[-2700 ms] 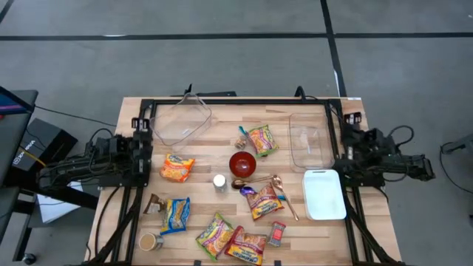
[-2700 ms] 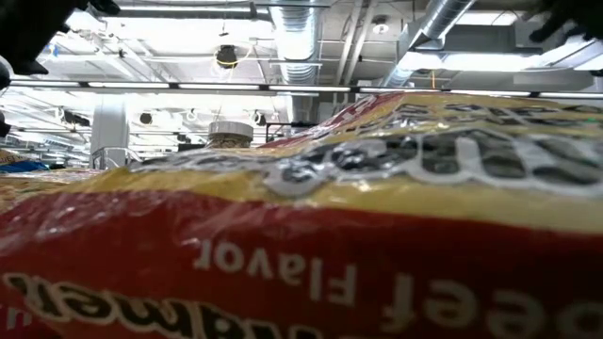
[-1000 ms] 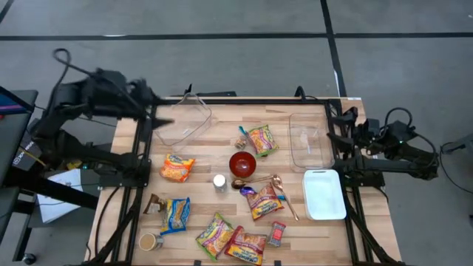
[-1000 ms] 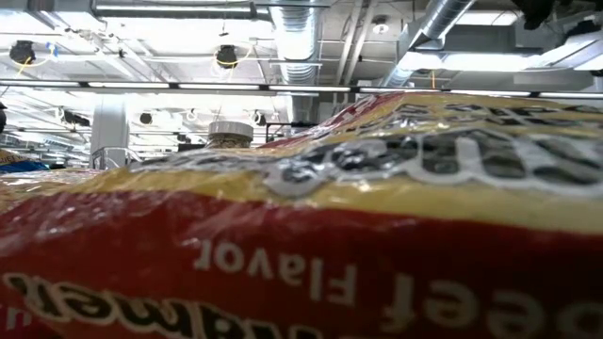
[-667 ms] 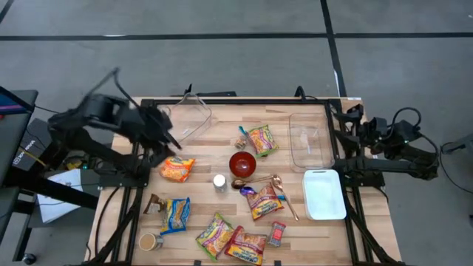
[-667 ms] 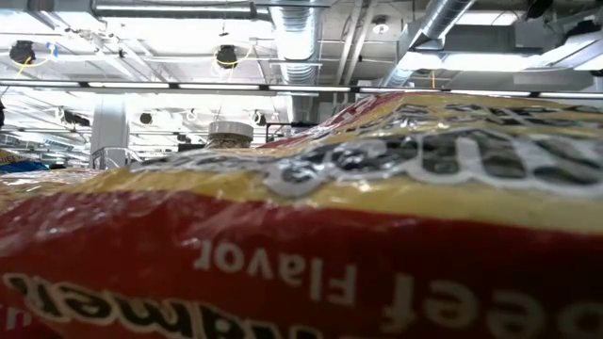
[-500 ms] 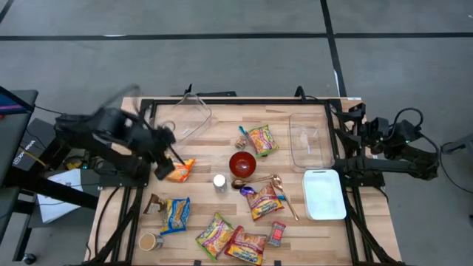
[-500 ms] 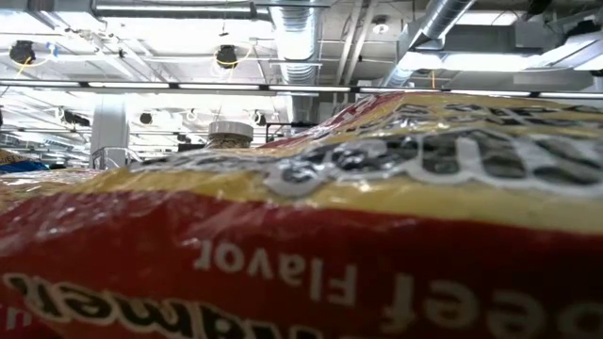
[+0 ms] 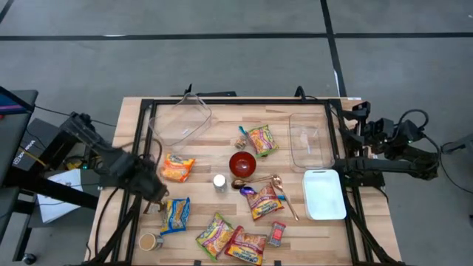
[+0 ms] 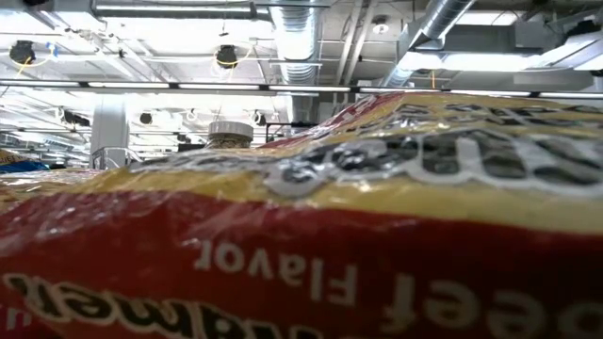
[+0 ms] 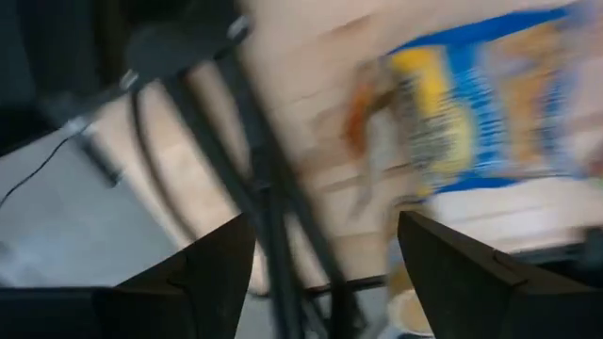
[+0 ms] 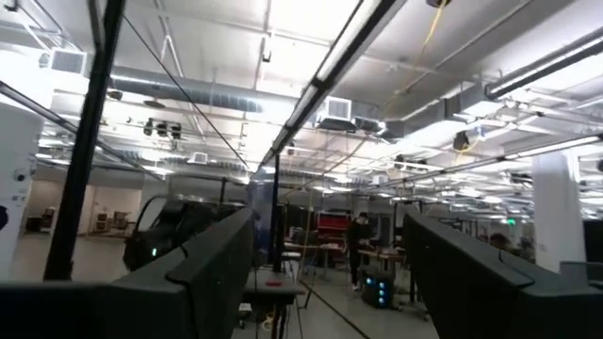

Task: Pick & Place Food Item
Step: Put the orange seasoning pack into the left transparent bin

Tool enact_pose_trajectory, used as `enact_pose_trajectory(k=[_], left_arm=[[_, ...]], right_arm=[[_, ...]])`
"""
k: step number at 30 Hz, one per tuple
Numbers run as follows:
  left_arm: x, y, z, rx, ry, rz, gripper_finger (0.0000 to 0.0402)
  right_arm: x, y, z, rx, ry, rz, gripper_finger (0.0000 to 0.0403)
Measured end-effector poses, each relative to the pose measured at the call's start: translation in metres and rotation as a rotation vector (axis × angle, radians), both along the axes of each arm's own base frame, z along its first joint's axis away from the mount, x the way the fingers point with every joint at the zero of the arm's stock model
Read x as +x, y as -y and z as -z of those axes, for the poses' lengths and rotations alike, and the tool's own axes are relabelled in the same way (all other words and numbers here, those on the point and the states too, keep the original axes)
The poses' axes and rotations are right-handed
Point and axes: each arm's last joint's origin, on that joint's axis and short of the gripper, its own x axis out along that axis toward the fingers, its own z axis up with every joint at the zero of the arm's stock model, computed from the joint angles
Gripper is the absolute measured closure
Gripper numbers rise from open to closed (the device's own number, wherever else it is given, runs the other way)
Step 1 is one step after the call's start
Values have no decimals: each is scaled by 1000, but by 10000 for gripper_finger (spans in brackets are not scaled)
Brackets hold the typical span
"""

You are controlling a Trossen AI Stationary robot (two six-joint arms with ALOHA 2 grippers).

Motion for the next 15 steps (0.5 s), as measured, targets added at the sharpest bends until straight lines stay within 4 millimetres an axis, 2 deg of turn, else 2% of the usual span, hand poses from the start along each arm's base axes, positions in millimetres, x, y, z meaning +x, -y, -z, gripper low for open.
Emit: enact_pose_trajectory(k=[3,9,15], left_arm=[[-3,8,14,-3,-20,-39,147],[8,22,23,-93,123,-31,149],[5,20,41,-46,104,-30,151]], right_arm=[[0,0,0,0,3,0,138],[0,0,-1,-3,10,-3,138],[-1,0,-1,-9,9,1,138]])
